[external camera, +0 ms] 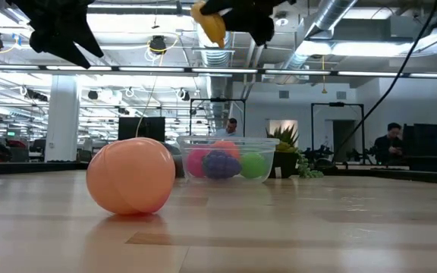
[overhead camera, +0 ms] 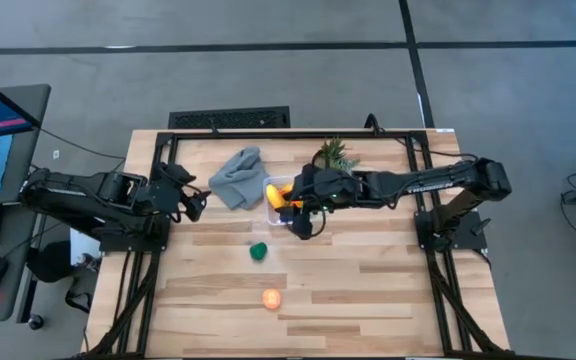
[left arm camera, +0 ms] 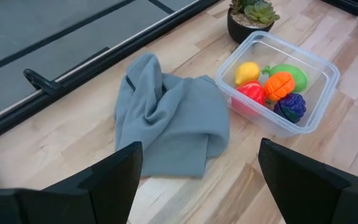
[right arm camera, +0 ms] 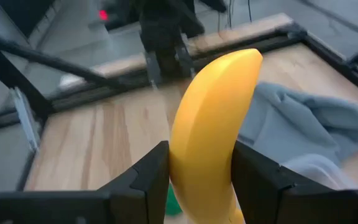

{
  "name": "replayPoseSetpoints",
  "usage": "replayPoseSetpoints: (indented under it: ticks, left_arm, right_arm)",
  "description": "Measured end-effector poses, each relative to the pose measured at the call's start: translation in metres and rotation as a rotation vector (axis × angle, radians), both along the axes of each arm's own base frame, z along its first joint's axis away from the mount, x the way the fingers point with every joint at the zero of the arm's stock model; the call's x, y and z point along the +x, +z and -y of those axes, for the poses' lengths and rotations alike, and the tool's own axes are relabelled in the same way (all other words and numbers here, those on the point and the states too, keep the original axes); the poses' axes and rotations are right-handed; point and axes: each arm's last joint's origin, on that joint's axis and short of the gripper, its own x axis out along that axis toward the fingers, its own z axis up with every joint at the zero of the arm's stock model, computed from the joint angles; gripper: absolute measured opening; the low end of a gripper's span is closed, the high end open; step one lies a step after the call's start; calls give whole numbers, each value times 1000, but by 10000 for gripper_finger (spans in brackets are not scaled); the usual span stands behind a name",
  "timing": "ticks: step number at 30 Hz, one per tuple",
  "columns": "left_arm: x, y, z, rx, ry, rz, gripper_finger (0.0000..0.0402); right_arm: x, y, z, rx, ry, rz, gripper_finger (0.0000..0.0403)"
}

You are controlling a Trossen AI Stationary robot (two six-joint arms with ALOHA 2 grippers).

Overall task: Pick and placing Produce into tupperware
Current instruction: Put the yellow banana into the transparent bin

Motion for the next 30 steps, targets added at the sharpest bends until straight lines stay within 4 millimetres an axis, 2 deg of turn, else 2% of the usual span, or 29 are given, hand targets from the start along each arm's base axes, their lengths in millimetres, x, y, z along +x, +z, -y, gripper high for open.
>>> replayPoseSetpoints:
  ticks: [12,18,24,30]
  left_arm:
    - [0,1,-1,18,15,7,308]
    - [3,3,0,12,17,43,308]
    - [5,5,0,14,24,80,308]
    - [7,8,0,26,43,117,308]
  right_arm:
    - [-60,-24,8,35,-178,172,185]
    - [-81,-53,11,79,-253,247,174]
    - [-85,-84,17,118,-310,241,184]
    - [-70,-105,30,140,-329,227,184]
